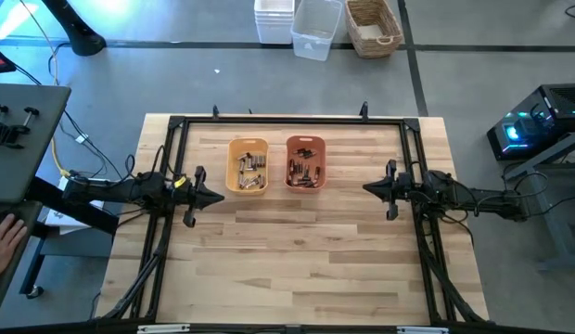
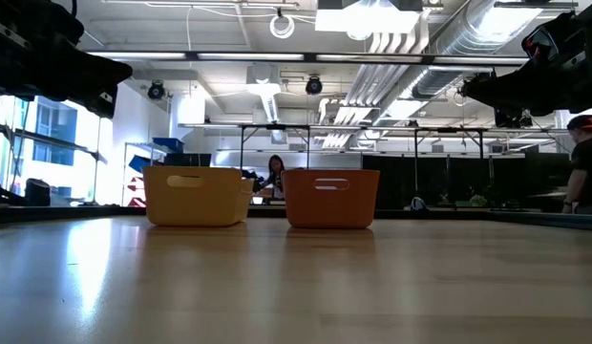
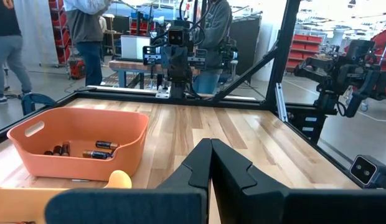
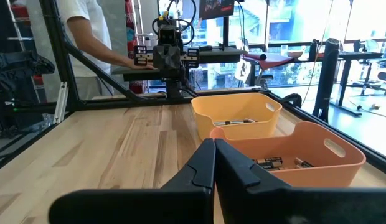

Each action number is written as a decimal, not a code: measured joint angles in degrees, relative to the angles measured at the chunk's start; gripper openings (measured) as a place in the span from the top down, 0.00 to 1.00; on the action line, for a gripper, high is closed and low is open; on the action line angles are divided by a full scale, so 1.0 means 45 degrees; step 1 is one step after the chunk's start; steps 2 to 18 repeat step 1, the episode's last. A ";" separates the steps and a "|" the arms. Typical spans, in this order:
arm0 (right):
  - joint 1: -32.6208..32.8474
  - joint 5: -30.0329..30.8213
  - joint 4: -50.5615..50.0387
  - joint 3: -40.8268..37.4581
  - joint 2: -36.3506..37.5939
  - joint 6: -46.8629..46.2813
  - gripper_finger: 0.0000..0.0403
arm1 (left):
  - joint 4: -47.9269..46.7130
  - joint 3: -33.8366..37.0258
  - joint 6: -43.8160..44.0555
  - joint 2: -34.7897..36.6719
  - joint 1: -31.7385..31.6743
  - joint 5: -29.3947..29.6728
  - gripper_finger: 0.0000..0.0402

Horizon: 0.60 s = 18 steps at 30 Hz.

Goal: Sort batteries
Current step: Return to Home Position

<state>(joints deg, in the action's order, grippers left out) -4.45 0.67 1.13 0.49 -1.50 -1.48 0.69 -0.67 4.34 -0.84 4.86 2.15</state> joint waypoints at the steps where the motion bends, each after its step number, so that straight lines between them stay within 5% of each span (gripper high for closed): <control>1: 0.0000 0.0000 0.0000 0.0000 0.0000 0.0000 1.00 | 0.0000 0.0001 0.0000 0.0000 0.0000 0.0000 1.00; 18: 0.0000 0.0000 0.0000 0.0000 0.0000 0.0000 1.00 | 0.0000 0.0001 0.0000 0.0000 0.0000 0.0000 1.00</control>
